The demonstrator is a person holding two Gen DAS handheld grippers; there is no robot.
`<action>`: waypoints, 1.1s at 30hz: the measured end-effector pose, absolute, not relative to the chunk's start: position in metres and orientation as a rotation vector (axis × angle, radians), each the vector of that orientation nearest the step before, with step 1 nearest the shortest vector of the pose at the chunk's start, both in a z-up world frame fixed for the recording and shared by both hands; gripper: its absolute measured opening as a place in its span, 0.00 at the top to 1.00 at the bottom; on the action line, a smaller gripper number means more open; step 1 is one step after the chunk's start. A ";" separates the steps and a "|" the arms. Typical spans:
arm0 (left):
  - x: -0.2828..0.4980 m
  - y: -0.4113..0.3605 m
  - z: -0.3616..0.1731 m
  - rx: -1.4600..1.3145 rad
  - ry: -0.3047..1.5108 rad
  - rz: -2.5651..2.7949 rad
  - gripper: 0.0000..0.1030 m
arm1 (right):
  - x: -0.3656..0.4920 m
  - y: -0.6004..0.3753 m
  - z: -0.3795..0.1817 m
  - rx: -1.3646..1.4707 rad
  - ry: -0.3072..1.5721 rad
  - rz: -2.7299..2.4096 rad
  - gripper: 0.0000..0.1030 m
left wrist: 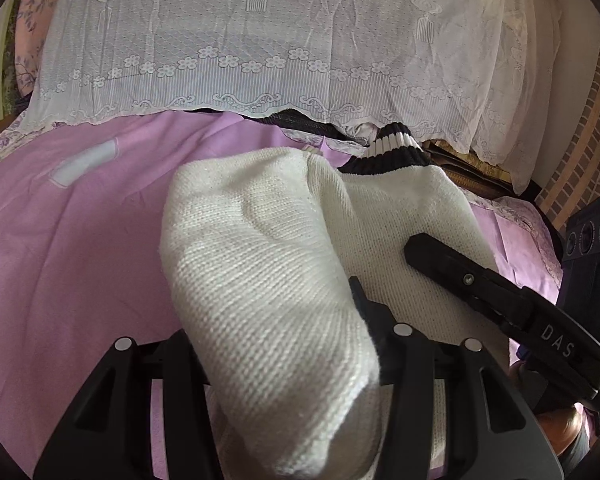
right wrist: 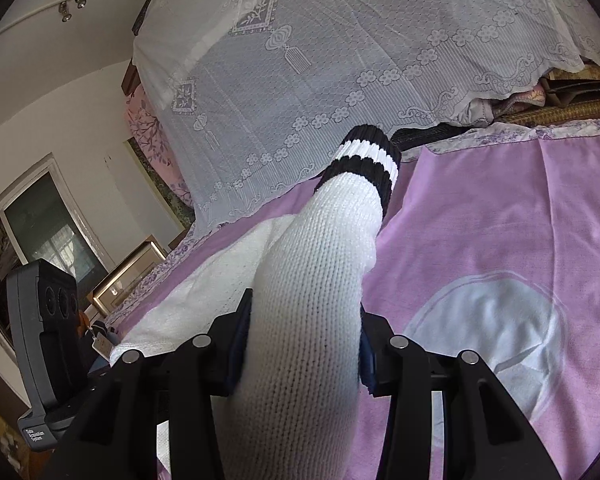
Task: Fold small clothes
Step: 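Lift the folded sweater with the right tool and carry it to the clothes stack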
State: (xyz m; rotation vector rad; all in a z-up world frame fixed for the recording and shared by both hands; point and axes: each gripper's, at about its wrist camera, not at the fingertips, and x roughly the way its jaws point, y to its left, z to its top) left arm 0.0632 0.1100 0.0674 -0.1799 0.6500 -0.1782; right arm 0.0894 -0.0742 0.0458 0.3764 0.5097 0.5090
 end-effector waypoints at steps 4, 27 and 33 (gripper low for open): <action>0.037 0.132 0.082 -0.145 0.610 -0.110 0.55 | 0.076 -0.042 0.057 0.359 0.495 0.564 0.56; -0.111 0.343 0.150 -0.167 0.438 0.276 0.55 | 0.009 0.214 0.118 0.251 0.448 0.921 0.56; -0.148 0.411 0.180 -0.188 0.386 0.395 0.56 | -0.006 0.294 0.146 0.234 0.432 1.047 0.56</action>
